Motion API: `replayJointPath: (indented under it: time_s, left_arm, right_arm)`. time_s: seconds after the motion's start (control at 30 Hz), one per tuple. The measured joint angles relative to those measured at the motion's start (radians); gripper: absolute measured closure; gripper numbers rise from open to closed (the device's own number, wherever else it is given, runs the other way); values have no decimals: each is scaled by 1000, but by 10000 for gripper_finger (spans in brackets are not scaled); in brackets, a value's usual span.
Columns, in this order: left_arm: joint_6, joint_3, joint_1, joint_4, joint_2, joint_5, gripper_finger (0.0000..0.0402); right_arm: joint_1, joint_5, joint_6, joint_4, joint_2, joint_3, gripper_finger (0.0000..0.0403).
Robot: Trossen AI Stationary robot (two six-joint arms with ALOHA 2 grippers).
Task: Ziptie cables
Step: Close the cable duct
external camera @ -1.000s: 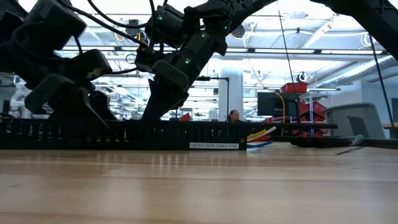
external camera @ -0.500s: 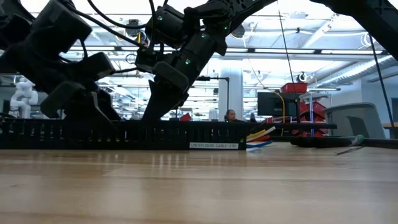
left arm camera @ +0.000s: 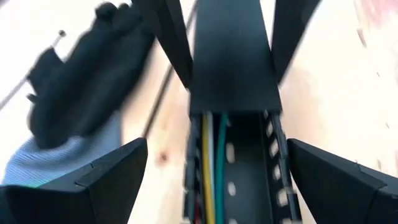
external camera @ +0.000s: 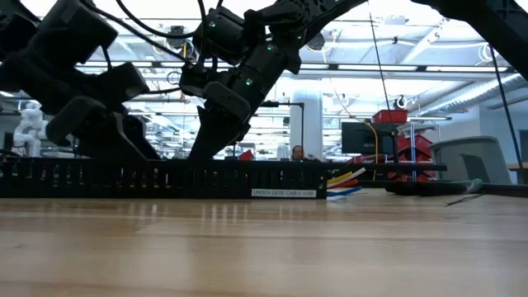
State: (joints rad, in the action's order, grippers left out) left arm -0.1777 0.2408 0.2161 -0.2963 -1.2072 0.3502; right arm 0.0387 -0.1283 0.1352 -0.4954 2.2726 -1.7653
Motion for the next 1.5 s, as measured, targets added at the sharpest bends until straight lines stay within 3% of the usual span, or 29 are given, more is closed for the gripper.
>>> replayJointPath:
  time_s: [0.13,0.7,1.5]
  left_arm:
    - [-24,-12,0,-11,0,-48,26]
    - [-26,-16,-1,-55,-17,-35,78]
    - [-78,-52,-1,-117,-18,-39,80]
  right_arm:
    - [0,-1,0,4,0,1,154]
    - [0,-2,0,10,1,1,154]
    - [0,-2,0,14,1,0,154]
